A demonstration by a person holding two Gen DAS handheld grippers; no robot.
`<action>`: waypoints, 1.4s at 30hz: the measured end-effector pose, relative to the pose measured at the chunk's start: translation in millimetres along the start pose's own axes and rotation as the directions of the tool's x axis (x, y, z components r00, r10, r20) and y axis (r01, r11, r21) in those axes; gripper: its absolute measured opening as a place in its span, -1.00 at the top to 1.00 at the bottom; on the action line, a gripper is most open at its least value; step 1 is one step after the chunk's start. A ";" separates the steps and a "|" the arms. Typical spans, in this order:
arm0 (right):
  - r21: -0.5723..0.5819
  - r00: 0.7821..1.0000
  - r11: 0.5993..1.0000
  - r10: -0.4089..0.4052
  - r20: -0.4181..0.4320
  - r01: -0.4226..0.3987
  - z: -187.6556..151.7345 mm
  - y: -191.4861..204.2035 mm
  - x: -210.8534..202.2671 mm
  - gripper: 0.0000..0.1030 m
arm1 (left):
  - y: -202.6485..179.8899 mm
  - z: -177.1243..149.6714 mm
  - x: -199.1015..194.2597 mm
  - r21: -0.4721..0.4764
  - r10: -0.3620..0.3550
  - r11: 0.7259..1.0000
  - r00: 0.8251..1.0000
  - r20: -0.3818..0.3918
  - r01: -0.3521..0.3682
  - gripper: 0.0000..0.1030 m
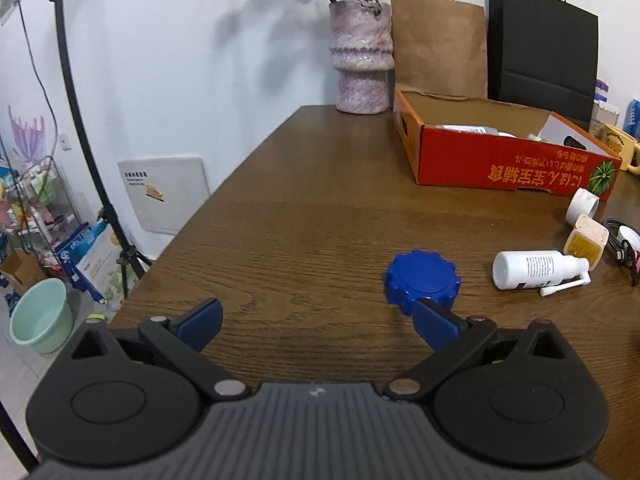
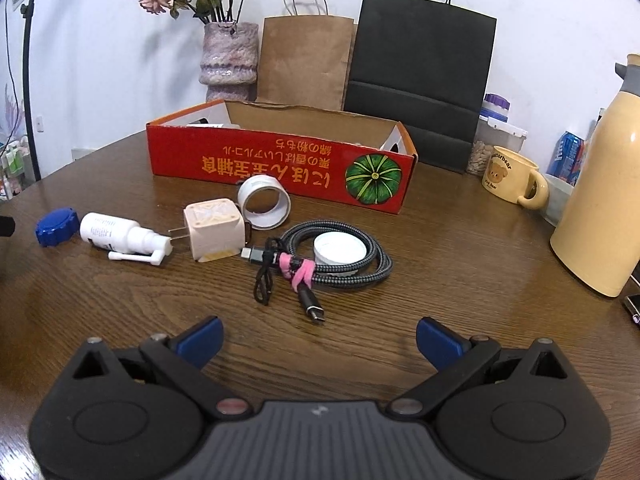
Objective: Organize rigid objects
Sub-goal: 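Grasp the blue cap with the left gripper while the right gripper approaches the white spray bottle, then close the right gripper on the white nasal-spray bottle while holding the blue cap left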
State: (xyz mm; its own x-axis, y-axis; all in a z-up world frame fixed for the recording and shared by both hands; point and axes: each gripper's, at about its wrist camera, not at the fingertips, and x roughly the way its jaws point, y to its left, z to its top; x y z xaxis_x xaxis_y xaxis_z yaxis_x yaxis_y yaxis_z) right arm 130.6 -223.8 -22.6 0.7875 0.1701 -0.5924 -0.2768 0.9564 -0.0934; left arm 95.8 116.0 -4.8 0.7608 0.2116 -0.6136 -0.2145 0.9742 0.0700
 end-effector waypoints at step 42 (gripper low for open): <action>0.088 0.997 0.993 -0.078 0.024 0.075 -2.5 -8.1 8.2 -1.00 | -41.6 10.9 29.0 0.018 -0.022 1.000 0.996 0.090 0.021 -0.07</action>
State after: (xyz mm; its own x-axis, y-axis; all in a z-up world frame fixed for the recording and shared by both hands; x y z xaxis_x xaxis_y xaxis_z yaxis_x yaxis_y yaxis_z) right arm 137.9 -230.7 -28.7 0.8199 0.1009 -0.5636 -0.1669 0.9837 -0.0666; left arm 133.4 82.5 -16.9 0.8174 0.1962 -0.5416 -0.1876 0.9796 0.0716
